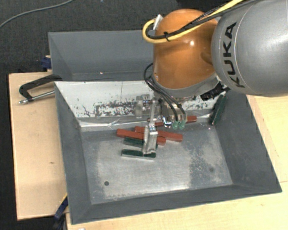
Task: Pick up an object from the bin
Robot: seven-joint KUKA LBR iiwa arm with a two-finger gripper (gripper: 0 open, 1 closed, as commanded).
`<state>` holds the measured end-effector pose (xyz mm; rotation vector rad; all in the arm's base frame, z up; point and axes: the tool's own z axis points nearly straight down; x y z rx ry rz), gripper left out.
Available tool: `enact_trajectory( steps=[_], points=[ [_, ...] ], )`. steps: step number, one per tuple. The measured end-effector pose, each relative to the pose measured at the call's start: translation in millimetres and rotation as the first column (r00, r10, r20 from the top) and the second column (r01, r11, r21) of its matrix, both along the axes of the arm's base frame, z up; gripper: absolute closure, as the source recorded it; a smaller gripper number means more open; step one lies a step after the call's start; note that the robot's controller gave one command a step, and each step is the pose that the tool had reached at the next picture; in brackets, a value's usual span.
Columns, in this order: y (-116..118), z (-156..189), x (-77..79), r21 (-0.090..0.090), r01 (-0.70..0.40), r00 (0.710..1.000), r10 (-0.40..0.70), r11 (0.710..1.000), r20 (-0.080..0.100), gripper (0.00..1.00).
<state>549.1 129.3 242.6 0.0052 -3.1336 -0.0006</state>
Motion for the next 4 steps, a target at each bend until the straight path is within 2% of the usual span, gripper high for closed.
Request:
enact_trajectory(
  steps=[1, 2, 3, 4],
  points=[
    [-103, -90, 37.3, -0.002, 0.034, 0.999, -0.034, 0.999, 0.005, 0.0],
    [-72, -171, 37.0, 0.001, -0.198, 0.98, 0.198, 0.98, 0.011, 0.0],
    [-72, -167, 39.2, 0.001, -0.198, 0.98, 0.198, 0.98, 0.018, 1.0],
    [-67, -3, 37.0, 0.0, -0.196, 0.98, 0.196, 0.981, 0.019, 1.0]
  ],
)
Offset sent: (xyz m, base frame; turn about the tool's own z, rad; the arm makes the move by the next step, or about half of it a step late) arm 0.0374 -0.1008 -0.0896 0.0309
